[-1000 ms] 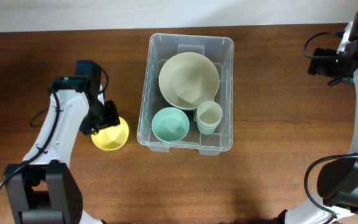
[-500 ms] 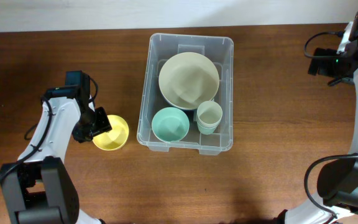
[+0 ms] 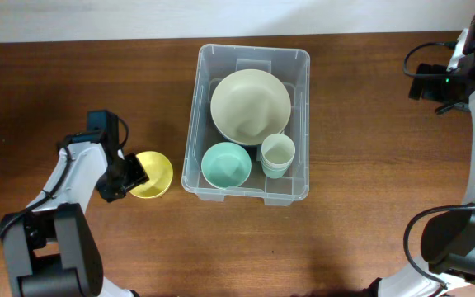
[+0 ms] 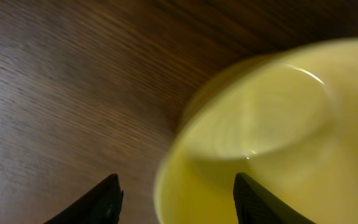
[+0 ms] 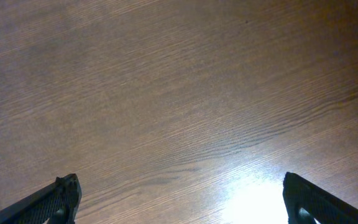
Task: Pack container
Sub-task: 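Move the left gripper to the yellow bowl and grasp its rim, then carry the yellow bowl into the bin onto the mint bowl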
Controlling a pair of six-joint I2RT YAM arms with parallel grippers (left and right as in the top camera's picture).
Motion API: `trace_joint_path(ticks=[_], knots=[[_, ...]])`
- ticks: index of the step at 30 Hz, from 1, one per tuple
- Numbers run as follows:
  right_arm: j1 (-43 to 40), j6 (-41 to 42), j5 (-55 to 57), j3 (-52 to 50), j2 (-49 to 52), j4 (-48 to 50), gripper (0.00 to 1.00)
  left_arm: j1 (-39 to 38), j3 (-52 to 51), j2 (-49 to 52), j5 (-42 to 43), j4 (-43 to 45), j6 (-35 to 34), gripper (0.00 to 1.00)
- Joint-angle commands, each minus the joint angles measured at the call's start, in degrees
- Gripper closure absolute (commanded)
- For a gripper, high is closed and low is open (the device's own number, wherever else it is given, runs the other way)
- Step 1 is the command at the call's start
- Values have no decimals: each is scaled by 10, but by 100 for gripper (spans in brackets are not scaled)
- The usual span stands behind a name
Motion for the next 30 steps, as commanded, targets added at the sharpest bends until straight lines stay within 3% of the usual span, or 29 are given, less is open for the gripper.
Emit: trace_joint_path(ticks=[1,8,15,16,18,19,26,30], knots=[[-3,6,-3,8,-7,0,1,16,-17,-6,11,14,-10,41],[-3,6,-3,8,-7,0,1,16,-17,-6,27,42,-9,53],[-3,6,-3,8,-7,0,1,16,-17,-6,28,52,-9,55],[-3,6,-3,8,-7,0,1,16,-17,-5,28,53,-9,63],[-3,6,-3,8,-7,0,1,16,-17,-5,28,54,-9,91],[-3,6,-3,8,-7,0,1,16,-17,-5,28,55,-9,99],[-3,6,-3,8,-7,0,1,34,7,-16,23,56,3,100],[-3,6,-3,8,-7,0,1,69,93,-57,45,20,4,99]])
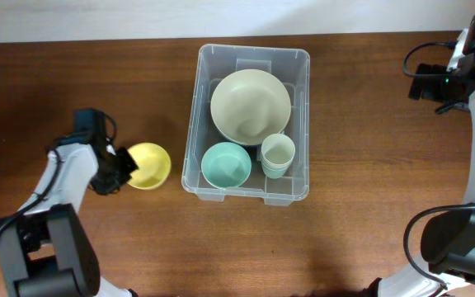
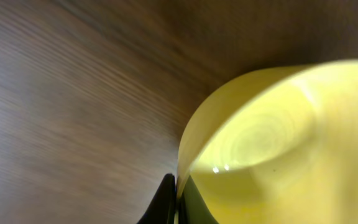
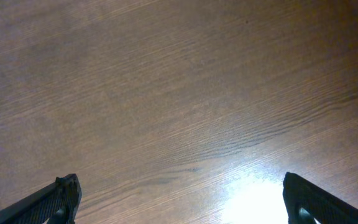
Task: Pack container
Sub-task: 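Carry the yellow bowl into the bin onto the mint bowl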
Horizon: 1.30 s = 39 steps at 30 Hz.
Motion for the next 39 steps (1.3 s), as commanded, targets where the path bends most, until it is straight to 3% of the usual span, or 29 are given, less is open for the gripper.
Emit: trace_joint_path(ticks=[1,7,12,16,23,39], knots=[[-3,6,-3,8,-7,0,1,29,90,-60,24,-22,8,100],[-3,6,-3,8,-7,0,1,2,196,-135,75,-54,40,100],[-3,6,-3,8,-7,0,1,-96,204,-181,67,-75,43,99],[-3,6,-3,8,-7,0,1,-172,203,-175,62,-86,45,100],[-3,6,-3,8,-7,0,1,-282,203,-125,-24,-89,44,100],[-3,6,-3,8,-7,0,1,-318,203,-29,12,-118,44,100]])
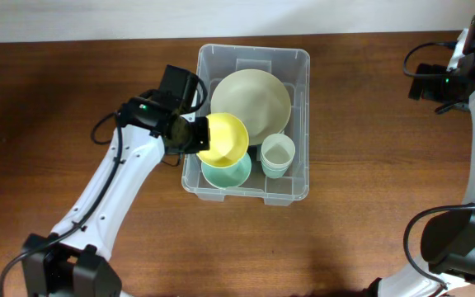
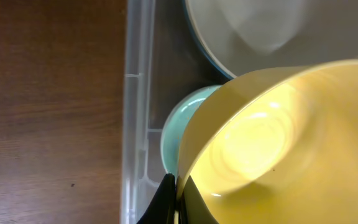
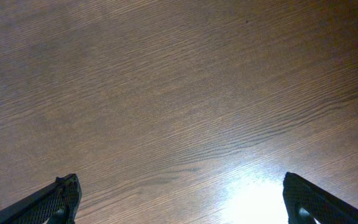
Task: Pack container
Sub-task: 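Carry the yellow bowl into the bin onto the mint bowl, then release the yellow bowl and raise the left gripper out to the left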
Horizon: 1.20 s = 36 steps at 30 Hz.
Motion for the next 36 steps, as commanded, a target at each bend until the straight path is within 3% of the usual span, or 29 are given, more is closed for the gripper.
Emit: trace_joint_path(ticks=[1,13,16,17,18,19,20,28,36], knots=[[-3,6,-3,8,-8,0,1,-7,-1,0,18,-6,11,100],[-3,6,-3,8,-8,0,1,-17,-1,0,17,-38,11,99],[-3,6,-3,8,-8,0,1,-17,-1,0,17,-39,11,84],[-3,6,-3,8,-8,0,1,-17,-1,0,17,-39,11,69],[-3,6,-3,8,-8,0,1,-17,-1,1,17,-38,11,45],[-3,6,-3,8,-8,0,1,-17,-1,0,17,-37,11,32],[-3,6,-3,8,-8,0,1,-17,-1,0,17,-37,11,26],[-3,6,-3,8,-8,0,1,4,14,0,-55,-7,10,25],[-3,6,-3,8,-8,0,1,142,69,0,-95,63,4,26]])
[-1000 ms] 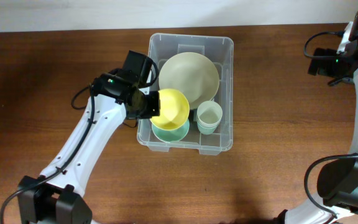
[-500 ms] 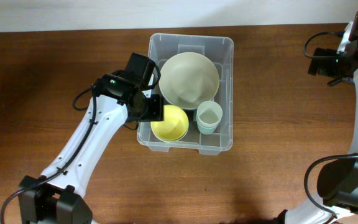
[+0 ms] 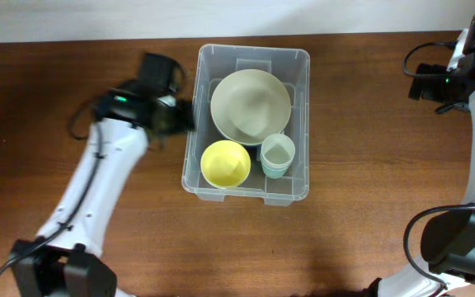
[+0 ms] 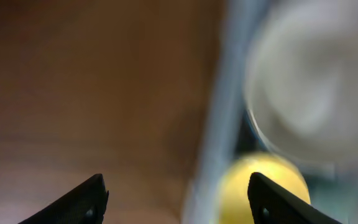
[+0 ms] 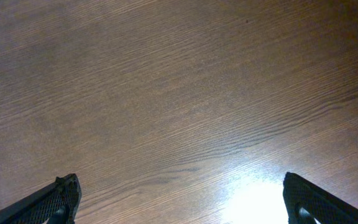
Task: Pack container
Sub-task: 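Release the yellow bowl and raise the left gripper out to the left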
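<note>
A clear plastic container (image 3: pixel 300 62) stands mid-table. Inside it a yellow bowl (image 3: pixel 225 163) sits at the front left, blurred in the left wrist view as the yellow bowl (image 4: pixel 263 183). A large cream bowl (image 3: pixel 250 105) fills the back, and stacked pale green cups (image 3: pixel 277 154) stand at the front right. My left gripper (image 3: pixel 180 115) is open and empty just outside the container's left wall; its view is motion-blurred. My right gripper (image 5: pixel 180 202) is open over bare wood at the far right.
The wooden table (image 3: pixel 369 132) surrounds the container on all sides. The right arm (image 3: pixel 448 78) hangs at the table's back right corner. The container's left wall (image 4: pixel 213 137) runs blurred through the left wrist view.
The left gripper has let go of the yellow bowl, which now sits in the container's front left where the teal bowl showed. The gripper is open and now left of the container.
The left gripper stood open at the yellow bowl on the table left of the container, then shut on its rim. It then held the bowl over the teal bowl inside the container. Now the yellow bowl rests there and the gripper is outside. The right arm never moved.
</note>
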Controlling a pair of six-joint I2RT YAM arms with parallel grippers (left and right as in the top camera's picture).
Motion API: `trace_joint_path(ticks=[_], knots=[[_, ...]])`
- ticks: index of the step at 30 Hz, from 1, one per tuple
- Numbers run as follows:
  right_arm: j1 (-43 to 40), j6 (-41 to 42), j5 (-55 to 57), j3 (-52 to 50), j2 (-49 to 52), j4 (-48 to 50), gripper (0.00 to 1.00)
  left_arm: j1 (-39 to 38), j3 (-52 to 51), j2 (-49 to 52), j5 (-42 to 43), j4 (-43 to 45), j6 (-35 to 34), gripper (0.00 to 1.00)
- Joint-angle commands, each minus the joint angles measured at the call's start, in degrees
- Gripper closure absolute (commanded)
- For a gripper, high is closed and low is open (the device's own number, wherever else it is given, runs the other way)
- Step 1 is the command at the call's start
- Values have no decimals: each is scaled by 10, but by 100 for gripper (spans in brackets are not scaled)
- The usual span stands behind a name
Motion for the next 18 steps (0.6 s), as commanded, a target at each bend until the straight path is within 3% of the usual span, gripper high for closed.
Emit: trace_joint_path(ticks=[1,2,5,10,18], knots=[[-3,6,-3,8,-8,0,1,71,24,0,-27,25,-2,25],[-3,6,-3,8,-8,0,1,87,24,0,-27,34,-2,24],[-3,6,-3,8,-8,0,1,138,24,0,-27,51,-2,2],[-3,6,-3,8,-8,0,1,186,24,0,-27,46,-2,1],[-3,6,-3,8,-8,0,1,192,24,0,-27,46,-2,0]])
